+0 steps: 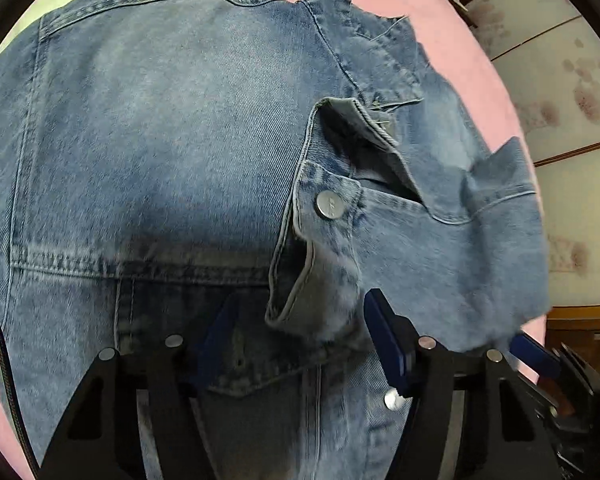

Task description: Fold large clothes

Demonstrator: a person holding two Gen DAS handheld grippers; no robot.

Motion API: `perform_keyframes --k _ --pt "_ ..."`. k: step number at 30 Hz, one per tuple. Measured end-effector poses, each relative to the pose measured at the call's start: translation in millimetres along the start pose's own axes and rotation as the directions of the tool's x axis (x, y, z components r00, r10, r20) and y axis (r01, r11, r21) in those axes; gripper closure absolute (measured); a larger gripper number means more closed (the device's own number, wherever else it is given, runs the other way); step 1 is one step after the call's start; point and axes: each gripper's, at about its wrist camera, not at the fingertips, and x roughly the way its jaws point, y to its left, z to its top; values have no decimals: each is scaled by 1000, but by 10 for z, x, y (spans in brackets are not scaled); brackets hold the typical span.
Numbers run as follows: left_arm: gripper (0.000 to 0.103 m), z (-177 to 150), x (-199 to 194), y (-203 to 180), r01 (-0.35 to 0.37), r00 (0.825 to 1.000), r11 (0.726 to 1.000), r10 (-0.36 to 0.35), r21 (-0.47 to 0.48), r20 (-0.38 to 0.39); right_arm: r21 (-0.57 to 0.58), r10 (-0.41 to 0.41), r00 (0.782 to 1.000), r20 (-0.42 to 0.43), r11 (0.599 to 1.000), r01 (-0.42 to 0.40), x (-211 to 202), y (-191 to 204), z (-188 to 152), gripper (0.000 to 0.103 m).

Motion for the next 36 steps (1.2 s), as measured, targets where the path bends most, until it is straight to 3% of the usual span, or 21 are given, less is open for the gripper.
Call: perform_keyframes --k 3,4,5,9,12,15,18,20,22,25,27,29,30,31,35,36 --pt "37 0 51 -77 -42 999 999 42 -3 -6 27 2 1000 -5 1000 -2 -16 -115 -71 60" --pt "46 4 57 -104 -61 998 998 61 6 -6 38 5 1000 -5 999 -5 -22 -156 -93 60" --pt "67 -2 68 -187 -87 996 995 87 41 -13 46 8 1000 -6 999 -8 -27 -185 -111 60" --pt "79 -19 58 -511 -186 982 974 189 132 -10 66 8 1000 -4 998 -7 -69 -252 -151 60" --pt "95 -5 -89 -804 -204 979 963 199 174 49 70 -7 1000 6 998 6 -122 -301 -159 60" --pt "95 50 -438 -955 -205 969 964 175 172 176 67 -50 999 18 997 48 -203 -363 -170 60" --pt "95 117 -947 -943 -237 921 963 180 128 346 76 -101 994 42 992 97 -313 -484 -173 60" --pt "95 156 -1188 -792 -260 889 962 206 82 409 87 -134 989 63 988 128 -387 -591 -168 60" --pt "95 151 -1326 -512 -259 884 965 217 48 414 101 -166 983 74 982 159 -428 -699 -166 60" --pt "94 32 -1136 -142 -293 892 956 281 -21 353 130 -201 978 61 973 192 -391 -858 -170 60" --pt "92 -116 -818 123 -297 917 954 300 -50 265 158 -229 972 43 963 220 -316 -997 -185 60" --pt "83 -215 -525 322 -304 935 950 312 -73 169 193 -253 967 25 950 243 -238 -1143 -188 60" --pt "77 -274 -443 360 -323 931 944 331 -76 157 210 -261 965 19 945 252 -210 -1195 -186 60" --pt "69 -334 -417 368 -357 914 931 365 -80 175 233 -271 963 14 937 260 -189 -1268 -174 60" --pt "61 -340 -598 254 -352 907 930 366 -103 209 267 -310 950 33 919 291 -210 -1395 -52 60" --pt "61 -333 -692 205 -368 893 923 385 -112 234 262 -316 948 39 919 296 -208 -1399 -10 60"
